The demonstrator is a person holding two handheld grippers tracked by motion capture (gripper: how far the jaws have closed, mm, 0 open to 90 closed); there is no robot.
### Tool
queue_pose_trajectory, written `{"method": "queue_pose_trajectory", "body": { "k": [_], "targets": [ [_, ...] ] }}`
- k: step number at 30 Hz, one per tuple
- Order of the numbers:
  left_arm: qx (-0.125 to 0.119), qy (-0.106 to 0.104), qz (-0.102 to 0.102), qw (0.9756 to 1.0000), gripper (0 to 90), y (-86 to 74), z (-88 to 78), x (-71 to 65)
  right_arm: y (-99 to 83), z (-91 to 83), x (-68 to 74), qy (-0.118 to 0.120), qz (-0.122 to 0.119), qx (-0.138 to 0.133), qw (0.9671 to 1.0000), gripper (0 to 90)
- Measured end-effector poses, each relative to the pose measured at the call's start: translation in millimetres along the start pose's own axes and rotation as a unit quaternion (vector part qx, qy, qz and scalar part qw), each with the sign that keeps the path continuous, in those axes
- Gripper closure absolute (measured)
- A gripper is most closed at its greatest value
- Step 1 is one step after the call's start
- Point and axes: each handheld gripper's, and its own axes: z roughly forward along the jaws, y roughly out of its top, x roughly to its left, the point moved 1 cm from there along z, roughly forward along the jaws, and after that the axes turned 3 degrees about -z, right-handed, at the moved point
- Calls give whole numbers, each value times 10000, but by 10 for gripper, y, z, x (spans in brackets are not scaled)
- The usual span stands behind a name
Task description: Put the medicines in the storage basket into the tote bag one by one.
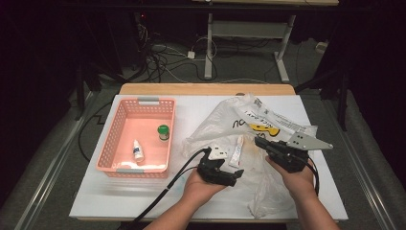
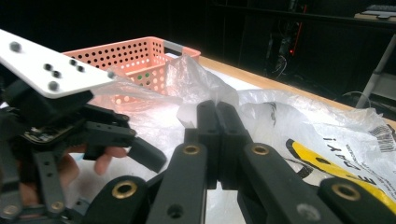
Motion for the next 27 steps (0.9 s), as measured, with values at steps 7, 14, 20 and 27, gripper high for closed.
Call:
{"method": "queue_pose_trajectory", "body": {
  "k": [7,14,20,27],
  "targets": [
    [-53,-137,-44,9999,0,-82,-160,-38,-7,8,9,28,-17,6,10000,900],
    [-91,-281,-66,9995,0,-142,-370,-92,-19,13,11,6,-6,41,10000,900],
    [-76,-415,-72,9991,0,-182,-566,-100,-33,20,14,23,10,49,10000,900],
    [-159,-269,-3,9995,0,-214,-831,-51,-41,13,4,-3,12,73,10000,900]
  ]
}}
